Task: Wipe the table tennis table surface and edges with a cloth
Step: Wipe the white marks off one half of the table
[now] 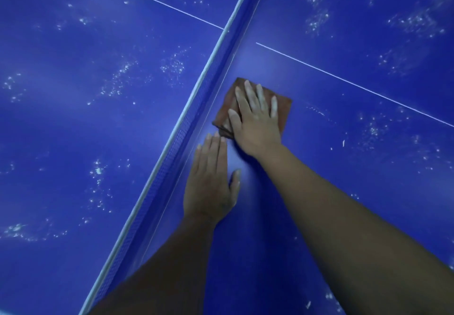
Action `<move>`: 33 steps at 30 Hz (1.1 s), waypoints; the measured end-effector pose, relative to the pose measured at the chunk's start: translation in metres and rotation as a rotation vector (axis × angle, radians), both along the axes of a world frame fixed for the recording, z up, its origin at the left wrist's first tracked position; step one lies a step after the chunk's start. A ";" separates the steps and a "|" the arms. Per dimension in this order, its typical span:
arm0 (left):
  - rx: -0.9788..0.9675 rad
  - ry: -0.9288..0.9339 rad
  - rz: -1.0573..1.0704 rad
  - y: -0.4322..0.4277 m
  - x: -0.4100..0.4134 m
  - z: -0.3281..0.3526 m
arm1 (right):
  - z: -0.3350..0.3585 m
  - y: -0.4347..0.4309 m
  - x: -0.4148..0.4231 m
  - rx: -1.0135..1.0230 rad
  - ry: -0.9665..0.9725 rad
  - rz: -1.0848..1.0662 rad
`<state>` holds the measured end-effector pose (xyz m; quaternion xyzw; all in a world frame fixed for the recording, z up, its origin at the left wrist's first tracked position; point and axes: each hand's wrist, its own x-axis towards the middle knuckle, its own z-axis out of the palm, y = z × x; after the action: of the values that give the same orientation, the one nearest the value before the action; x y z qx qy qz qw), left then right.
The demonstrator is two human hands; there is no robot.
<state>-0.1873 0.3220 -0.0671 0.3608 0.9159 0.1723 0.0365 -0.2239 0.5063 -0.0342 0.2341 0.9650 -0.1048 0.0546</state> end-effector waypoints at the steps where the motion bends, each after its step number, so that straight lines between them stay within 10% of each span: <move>1: 0.006 0.019 -0.009 -0.001 -0.001 -0.004 | -0.002 0.008 -0.008 0.001 0.035 0.003; 13: -0.026 0.032 -0.014 0.000 0.003 -0.009 | -0.007 0.130 0.086 0.068 0.021 -0.313; 22: -0.020 0.073 -0.011 0.000 0.001 -0.012 | -0.013 0.083 -0.025 0.111 0.050 -0.079; 33: -0.037 0.050 -0.012 0.001 0.001 -0.010 | -0.021 0.203 0.124 0.138 -0.017 -0.563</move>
<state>-0.1866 0.3235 -0.0768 0.3699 0.9173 0.1460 0.0212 -0.1002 0.7089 -0.0550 0.4966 0.8665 -0.0481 0.0156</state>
